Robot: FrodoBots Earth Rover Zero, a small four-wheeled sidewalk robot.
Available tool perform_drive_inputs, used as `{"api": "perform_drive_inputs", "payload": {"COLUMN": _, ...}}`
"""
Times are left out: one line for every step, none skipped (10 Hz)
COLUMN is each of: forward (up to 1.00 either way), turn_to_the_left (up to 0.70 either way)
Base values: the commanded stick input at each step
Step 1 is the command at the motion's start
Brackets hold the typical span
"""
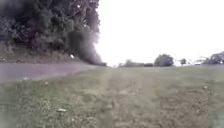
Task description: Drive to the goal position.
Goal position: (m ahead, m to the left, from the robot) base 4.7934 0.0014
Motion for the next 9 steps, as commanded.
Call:
{"api": "perform_drive_inputs", "payload": {"forward": 0.70, "turn_to_the_left": -0.35}}
{"api": "perform_drive_inputs", "payload": {"forward": 0.70, "turn_to_the_left": -0.35}}
{"api": "perform_drive_inputs", "payload": {"forward": 0.70, "turn_to_the_left": -0.35}}
{"api": "perform_drive_inputs", "payload": {"forward": 0.70, "turn_to_the_left": -0.35}}
{"api": "perform_drive_inputs", "payload": {"forward": 0.70, "turn_to_the_left": -0.35}}
{"api": "perform_drive_inputs", "payload": {"forward": 0.70, "turn_to_the_left": -0.29}}
{"api": "perform_drive_inputs", "payload": {"forward": 0.70, "turn_to_the_left": -0.23}}
{"api": "perform_drive_inputs", "payload": {"forward": 0.70, "turn_to_the_left": -0.03}}
{"api": "perform_drive_inputs", "payload": {"forward": 0.70, "turn_to_the_left": -0.02}}
